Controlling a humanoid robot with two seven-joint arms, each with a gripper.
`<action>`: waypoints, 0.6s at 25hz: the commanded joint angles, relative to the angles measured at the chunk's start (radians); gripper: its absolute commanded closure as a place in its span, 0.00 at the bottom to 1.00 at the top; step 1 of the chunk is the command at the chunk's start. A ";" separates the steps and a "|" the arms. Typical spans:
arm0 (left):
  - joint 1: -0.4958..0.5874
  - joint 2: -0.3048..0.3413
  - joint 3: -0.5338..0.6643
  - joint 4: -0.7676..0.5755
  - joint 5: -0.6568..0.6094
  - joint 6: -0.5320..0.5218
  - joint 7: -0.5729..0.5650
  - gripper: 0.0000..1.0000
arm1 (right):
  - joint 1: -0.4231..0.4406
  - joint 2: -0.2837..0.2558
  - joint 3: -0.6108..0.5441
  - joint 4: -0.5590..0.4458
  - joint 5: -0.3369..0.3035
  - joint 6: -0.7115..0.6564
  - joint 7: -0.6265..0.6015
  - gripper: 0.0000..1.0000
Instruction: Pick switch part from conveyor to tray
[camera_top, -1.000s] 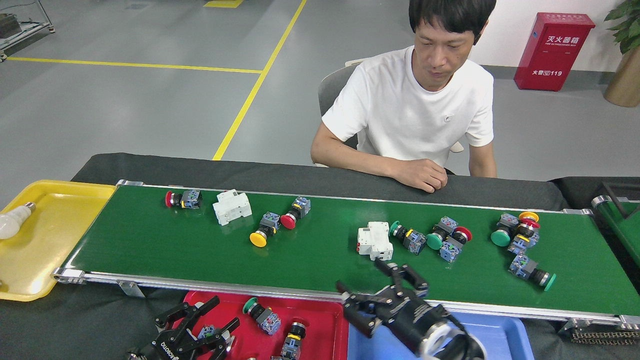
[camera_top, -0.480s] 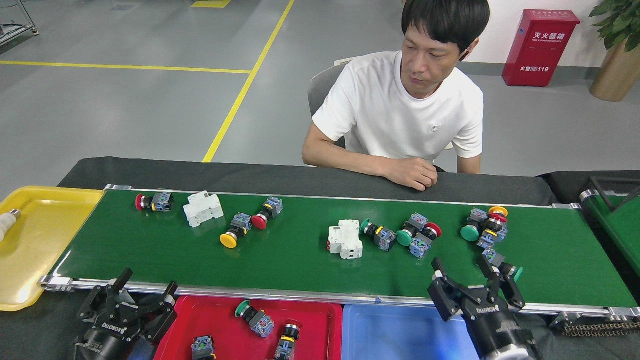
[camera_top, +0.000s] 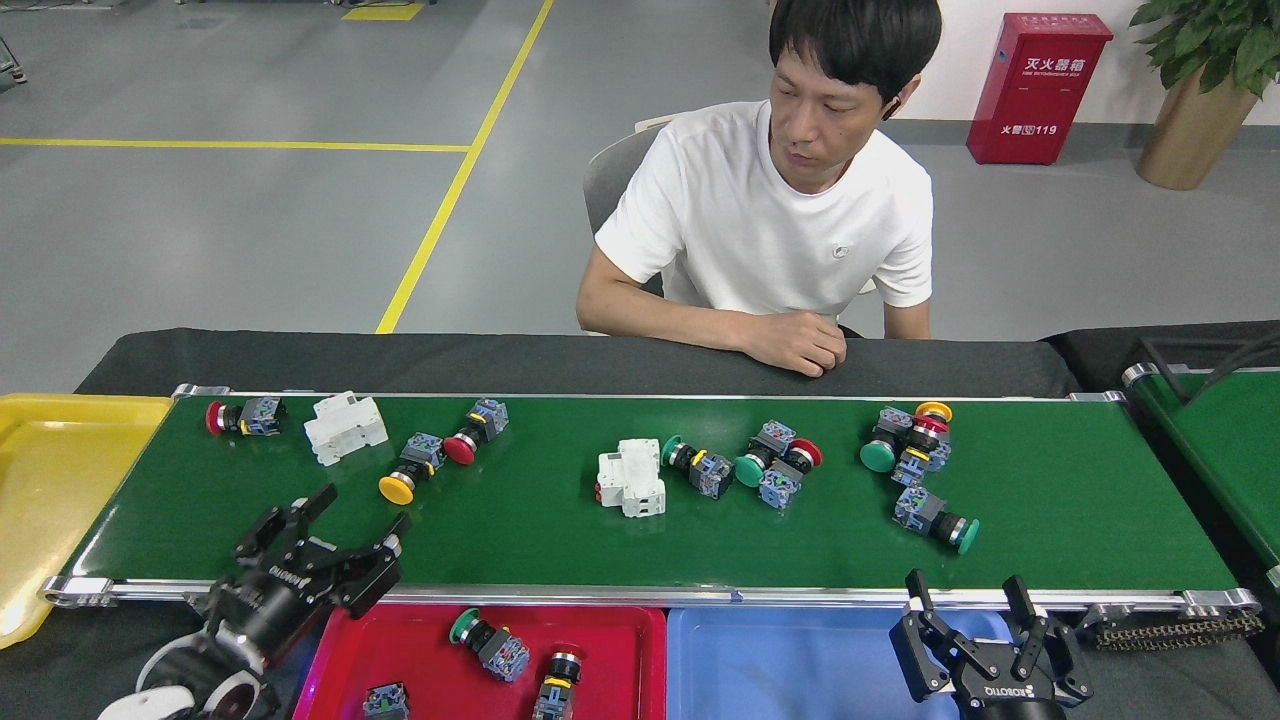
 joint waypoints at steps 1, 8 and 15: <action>-0.057 0.011 -0.023 0.053 -0.002 0.007 0.003 0.00 | -0.016 0.008 0.002 -0.012 0.007 0.006 0.008 0.04; -0.161 0.022 -0.152 0.193 -0.004 0.194 0.029 0.67 | -0.218 0.059 0.267 0.083 0.103 0.214 0.139 0.04; -0.163 0.023 -0.206 0.211 -0.001 0.259 0.061 0.93 | -0.470 0.097 0.545 0.370 0.106 0.517 0.173 0.04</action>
